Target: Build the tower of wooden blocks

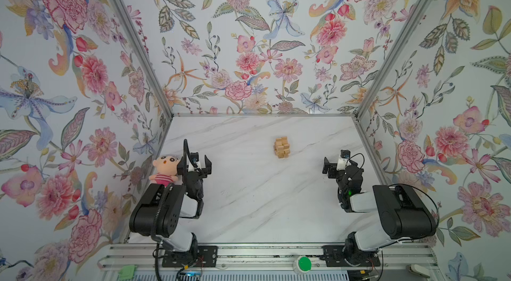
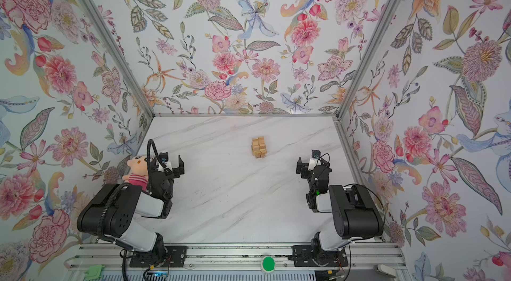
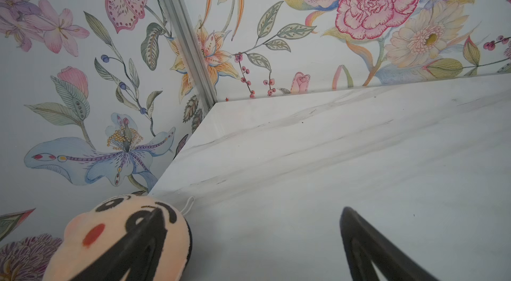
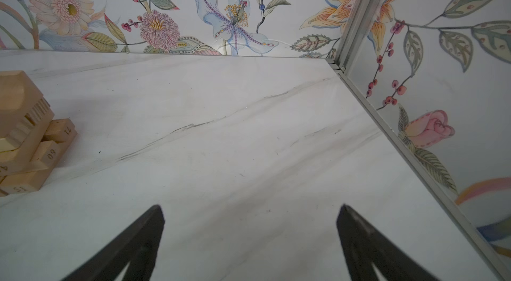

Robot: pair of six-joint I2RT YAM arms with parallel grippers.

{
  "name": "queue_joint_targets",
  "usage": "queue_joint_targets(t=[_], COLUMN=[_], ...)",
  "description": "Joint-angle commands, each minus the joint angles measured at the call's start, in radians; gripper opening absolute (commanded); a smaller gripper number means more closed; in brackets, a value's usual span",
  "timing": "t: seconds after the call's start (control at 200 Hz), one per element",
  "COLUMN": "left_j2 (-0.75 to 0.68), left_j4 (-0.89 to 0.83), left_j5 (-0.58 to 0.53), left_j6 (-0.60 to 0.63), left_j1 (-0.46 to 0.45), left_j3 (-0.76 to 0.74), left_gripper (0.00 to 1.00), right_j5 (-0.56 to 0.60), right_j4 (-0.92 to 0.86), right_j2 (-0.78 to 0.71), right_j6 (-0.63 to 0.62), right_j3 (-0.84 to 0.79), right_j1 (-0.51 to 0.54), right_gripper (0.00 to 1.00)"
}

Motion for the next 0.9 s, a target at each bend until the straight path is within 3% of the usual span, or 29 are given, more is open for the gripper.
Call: queue_joint_targets(t=[0.0, 0.896], left_j2=[-0.01, -0.009], left_j4=[0.006, 0.005], left_j5=[0.006, 0.006], left_j6=[0.006, 0.006], left_j1=[0.008, 0.008], left_j3=[0.016, 0.014], left_gripper=[0.99, 0.99], right_j5=[-0.023, -0.041], right_j4=[-0.008, -0.019], right_j2=[-0.001, 0.001], right_j6=[0.005, 0.01], right_j3=[0.021, 0.026], right_j1=[-0.008, -0.017], right_gripper=[0.99, 0.99])
